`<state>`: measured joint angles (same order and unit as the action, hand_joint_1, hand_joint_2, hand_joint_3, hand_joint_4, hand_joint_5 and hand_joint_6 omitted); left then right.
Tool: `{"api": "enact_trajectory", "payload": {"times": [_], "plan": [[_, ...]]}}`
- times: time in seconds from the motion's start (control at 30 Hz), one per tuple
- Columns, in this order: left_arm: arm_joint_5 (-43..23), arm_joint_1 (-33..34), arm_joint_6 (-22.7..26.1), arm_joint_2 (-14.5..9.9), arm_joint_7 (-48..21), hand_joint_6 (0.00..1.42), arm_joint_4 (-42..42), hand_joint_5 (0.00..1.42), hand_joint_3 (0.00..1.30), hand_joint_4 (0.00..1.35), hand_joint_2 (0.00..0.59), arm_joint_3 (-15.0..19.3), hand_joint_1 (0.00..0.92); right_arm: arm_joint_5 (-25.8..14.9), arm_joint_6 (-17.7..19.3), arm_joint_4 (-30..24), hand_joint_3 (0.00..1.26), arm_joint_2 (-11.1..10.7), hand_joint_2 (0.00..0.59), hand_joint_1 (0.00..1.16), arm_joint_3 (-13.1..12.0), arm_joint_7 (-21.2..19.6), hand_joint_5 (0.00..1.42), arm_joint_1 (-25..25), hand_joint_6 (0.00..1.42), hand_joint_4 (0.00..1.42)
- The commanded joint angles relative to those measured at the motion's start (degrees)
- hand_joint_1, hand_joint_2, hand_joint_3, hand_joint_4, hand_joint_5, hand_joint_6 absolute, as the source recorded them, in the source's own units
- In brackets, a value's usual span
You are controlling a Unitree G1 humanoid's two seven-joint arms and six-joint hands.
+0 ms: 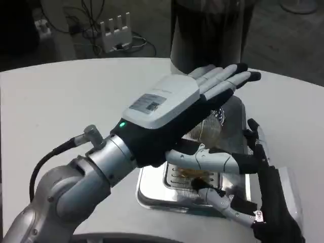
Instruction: Grasp the cup under the faucet to collect the drink, then remove the cup.
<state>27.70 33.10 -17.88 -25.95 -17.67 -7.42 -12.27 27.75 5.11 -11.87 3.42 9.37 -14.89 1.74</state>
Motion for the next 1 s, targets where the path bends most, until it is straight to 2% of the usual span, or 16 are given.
{"api": "enact_trajectory", "payload": {"times": [0.03,0.17,0.4,0.63,1.0], "plan": [[0.8,0.03,-0.52,-0.07,-1.09,0.0,0.14,0.05,0.09,0.0,0.035,-1.44,0.0,-0.05,0.08,2.96,0.02,0.41,0.163,0.88,0.56,-1.11,0.06,-2.48,0.13,0.07],[0.83,0.09,-0.49,-0.08,-1.11,0.0,0.18,0.05,0.09,0.0,0.033,-1.55,0.0,-0.14,0.42,5.53,0.02,-0.05,0.163,0.88,0.77,-1.38,0.06,-4.94,0.13,0.07],[0.69,0.28,-0.45,0.09,-0.84,0.0,0.21,0.06,0.09,0.0,0.029,-1.4,0.0,-1.41,1.11,11.49,0.02,0.43,0.168,0.88,0.53,-2.4,0.06,-9.87,0.13,0.07],[0.6,0.47,-0.49,-0.03,-0.79,0.0,0.61,0.06,0.1,0.0,0.028,-1.23,0.0,-3.19,0.81,16.16,0.02,0.41,0.168,0.87,-1.05,-3.62,0.07,-14.55,0.13,0.07],[0.72,1.6,-0.94,-0.06,-0.48,0.0,2.41,0.05,0.1,0.0,0.027,-1.35,0.0,-4.11,0.06,22.48,0.02,2.12,0.157,0.84,-0.97,-5.28,0.07,-19.82,0.11,0.07]]}}
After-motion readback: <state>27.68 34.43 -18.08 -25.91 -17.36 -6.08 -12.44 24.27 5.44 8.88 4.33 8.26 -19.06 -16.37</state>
